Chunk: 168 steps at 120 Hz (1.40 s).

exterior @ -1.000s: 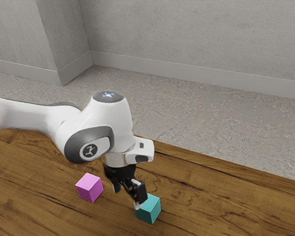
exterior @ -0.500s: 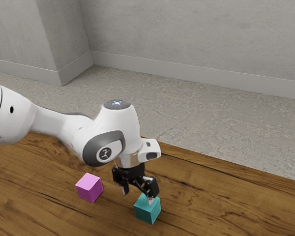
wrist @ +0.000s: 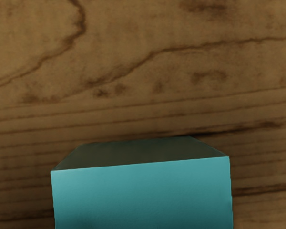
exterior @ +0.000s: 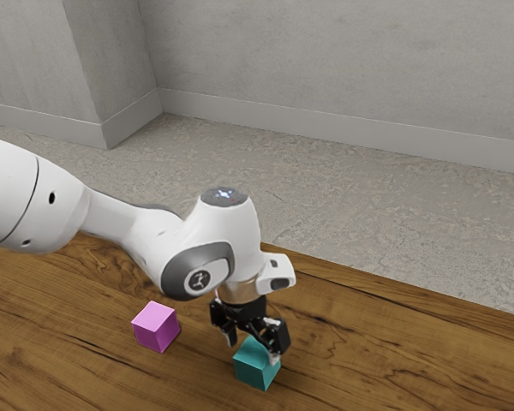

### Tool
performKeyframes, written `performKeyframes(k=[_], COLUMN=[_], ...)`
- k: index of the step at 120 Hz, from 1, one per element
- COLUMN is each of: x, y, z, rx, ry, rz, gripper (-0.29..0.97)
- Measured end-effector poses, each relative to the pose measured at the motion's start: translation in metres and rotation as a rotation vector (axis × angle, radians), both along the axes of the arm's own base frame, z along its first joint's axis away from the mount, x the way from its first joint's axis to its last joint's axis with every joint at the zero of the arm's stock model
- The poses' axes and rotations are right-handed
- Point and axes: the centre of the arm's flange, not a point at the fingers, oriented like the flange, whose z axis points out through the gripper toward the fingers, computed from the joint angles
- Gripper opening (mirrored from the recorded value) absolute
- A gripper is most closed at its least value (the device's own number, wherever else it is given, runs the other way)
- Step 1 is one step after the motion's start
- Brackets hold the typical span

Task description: Pick up the blue block with one arm, and put the blue block on the pink block with one arm

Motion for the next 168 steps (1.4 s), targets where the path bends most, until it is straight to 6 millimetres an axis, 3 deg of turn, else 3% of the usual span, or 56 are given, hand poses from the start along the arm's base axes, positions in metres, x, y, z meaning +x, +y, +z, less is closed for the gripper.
performKeyframes(k=[26, 72, 130, 168], x=[0.0, 0.012, 0.01, 0.014], y=[0.001, -0.004, -0.002, 0.01], z=[-0.015, -0.027, -0.031, -0.02], rx=[0.005, 0.005, 0.017, 0.024], ry=[0.022, 0.03, 0.038, 0.018], rz=[0.018, 0.035, 0.049, 0.073], gripper=[0.68, 0.54, 0.44, 0.42])
